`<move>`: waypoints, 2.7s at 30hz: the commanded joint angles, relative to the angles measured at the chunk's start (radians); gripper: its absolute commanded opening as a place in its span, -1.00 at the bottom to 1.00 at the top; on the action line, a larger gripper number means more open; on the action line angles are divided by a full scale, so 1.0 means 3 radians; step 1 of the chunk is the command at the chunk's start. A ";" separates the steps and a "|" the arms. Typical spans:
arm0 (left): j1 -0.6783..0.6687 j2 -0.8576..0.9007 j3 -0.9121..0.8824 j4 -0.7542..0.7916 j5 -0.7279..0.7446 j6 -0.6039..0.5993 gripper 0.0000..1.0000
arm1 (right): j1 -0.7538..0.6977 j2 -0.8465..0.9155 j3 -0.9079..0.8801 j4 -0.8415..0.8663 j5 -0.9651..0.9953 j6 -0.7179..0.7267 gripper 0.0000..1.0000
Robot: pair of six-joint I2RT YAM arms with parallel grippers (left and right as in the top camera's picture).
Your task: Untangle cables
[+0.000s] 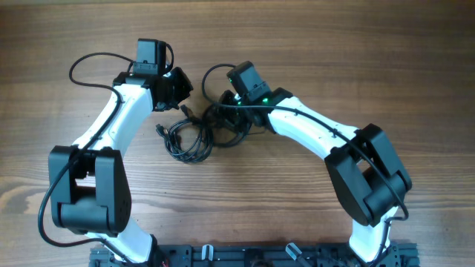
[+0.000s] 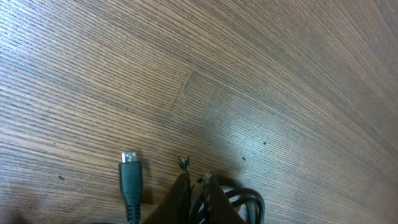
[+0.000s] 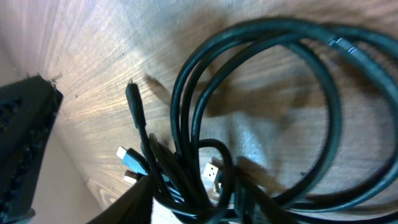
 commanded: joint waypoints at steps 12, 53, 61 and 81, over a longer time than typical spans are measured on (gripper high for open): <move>-0.0003 0.0017 0.0028 -0.0001 0.0019 0.0064 -0.79 | 0.0142 0.0036 0.0020 0.0253 0.0320 0.0387 -0.60; -0.0003 0.0019 0.0023 -0.1457 0.0244 0.0539 -0.85 | 0.0352 0.0036 -0.0537 0.0698 0.0427 0.0656 -0.28; 0.0000 0.0019 -0.0020 -0.1493 0.0220 0.0359 -0.74 | 0.0352 0.0036 -0.0537 0.0707 0.0229 0.0654 -0.28; 0.0004 0.0018 -0.0356 -0.1233 0.0603 -0.0326 -0.87 | 0.0352 0.0036 -0.0537 0.0706 0.0258 0.0650 -0.29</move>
